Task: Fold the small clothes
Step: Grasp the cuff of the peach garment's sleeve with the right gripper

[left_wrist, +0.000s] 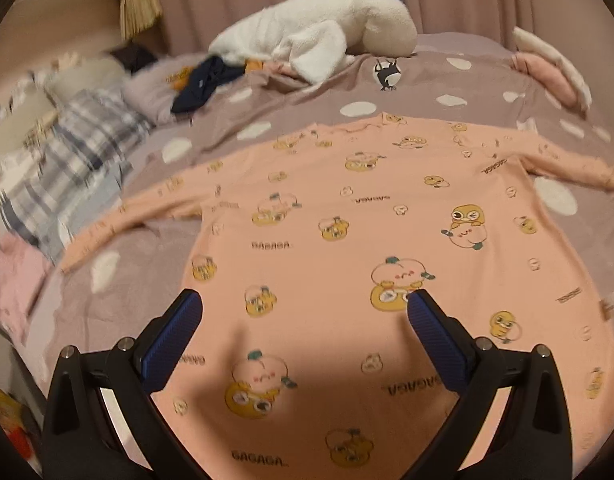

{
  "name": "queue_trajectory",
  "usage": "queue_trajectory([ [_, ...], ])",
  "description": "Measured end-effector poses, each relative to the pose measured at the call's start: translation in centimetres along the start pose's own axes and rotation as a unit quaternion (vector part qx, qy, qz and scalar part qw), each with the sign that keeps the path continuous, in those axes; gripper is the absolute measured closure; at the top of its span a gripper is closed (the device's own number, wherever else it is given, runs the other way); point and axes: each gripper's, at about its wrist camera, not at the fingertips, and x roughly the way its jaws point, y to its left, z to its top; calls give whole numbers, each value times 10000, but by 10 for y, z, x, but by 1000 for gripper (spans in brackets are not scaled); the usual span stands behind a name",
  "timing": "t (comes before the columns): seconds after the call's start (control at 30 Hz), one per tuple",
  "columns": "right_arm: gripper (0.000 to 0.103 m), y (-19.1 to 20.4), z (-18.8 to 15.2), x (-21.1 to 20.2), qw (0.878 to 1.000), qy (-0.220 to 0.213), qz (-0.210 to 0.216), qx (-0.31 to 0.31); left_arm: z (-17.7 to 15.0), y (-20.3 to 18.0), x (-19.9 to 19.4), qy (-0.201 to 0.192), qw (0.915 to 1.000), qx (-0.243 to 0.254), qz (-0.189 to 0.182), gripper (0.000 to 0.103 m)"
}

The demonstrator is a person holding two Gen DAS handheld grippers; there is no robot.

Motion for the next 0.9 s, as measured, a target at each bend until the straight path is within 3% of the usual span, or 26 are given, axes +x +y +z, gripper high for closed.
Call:
queue_trajectory([
  [0.07,42,-7,4,1,9994,-147,281,128,0,-7,2,-6,9998,220,-23,0],
  [0.13,75,-14,7,6,9996,-115,136,224,0,-10,6,59,9994,302,-143,0],
  [0.2,94,-25,8,7,9988,-103,153,454,-1,-13,10,132,9992,285,-226,0],
  [0.23,99,-30,9,8,9981,-87,244,559,-1,-14,12,171,9991,264,-267,0],
  [0.3,99,-34,12,6,9971,-9,455,609,-3,-16,16,302,9986,234,-363,0],
  [0.5,100,-21,9,2,9994,-217,194,199,-3,-16,7,205,9991,173,-333,0],
  [0.6,97,-12,8,-8,9972,-114,695,239,2,-3,1,100,9995,-19,-304,0],
  [0.63,97,0,6,-15,9968,-186,773,11,4,4,-1,65,9995,-135,-269,0],
  [0.73,97,42,-2,-26,9971,-341,349,-589,8,26,-2,70,9985,-512,-171,0],
  [0.83,97,88,-16,-25,9927,-67,766,-927,10,46,-1,203,9965,-799,-148,0],
  [0.9,97,130,-35,-22,9884,17,637,-1381,8,59,-3,238,9951,-955,-54,0],
])
